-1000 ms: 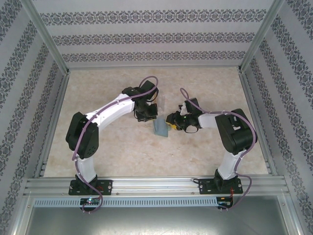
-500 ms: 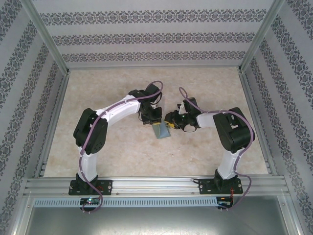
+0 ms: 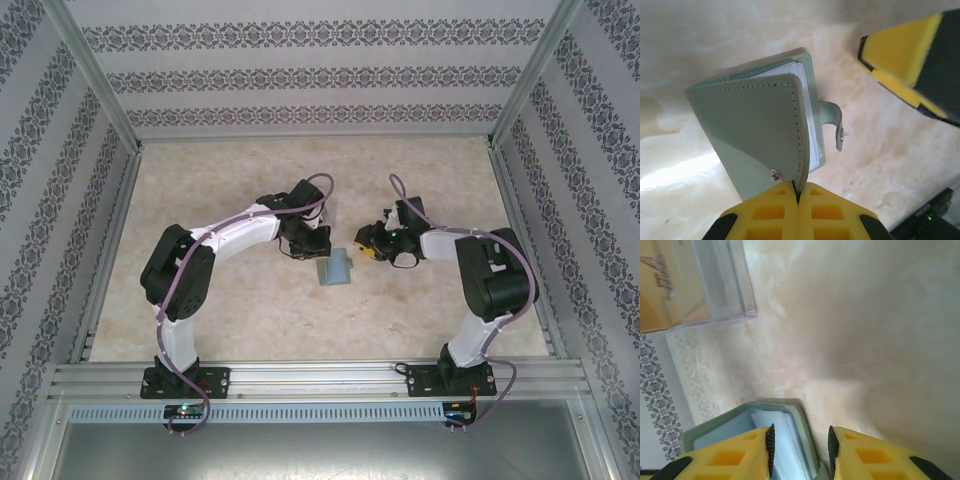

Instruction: Put the credit cards into the card holder

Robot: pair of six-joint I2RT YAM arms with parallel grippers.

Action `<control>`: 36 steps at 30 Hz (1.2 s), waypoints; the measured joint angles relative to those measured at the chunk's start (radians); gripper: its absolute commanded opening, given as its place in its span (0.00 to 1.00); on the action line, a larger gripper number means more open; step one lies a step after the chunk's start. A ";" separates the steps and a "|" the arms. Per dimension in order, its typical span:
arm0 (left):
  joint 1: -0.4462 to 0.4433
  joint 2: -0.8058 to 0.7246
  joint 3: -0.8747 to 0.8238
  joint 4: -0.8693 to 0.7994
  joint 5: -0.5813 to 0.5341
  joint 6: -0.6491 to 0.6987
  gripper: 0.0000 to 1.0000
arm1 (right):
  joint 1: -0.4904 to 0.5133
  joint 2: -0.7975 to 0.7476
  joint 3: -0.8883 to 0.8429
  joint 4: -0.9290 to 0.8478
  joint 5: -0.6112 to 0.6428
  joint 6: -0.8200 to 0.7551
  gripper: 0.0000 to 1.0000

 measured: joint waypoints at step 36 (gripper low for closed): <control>0.053 0.114 -0.343 0.953 0.323 -0.259 0.00 | 0.074 -0.290 -0.063 -0.371 0.265 -0.062 0.28</control>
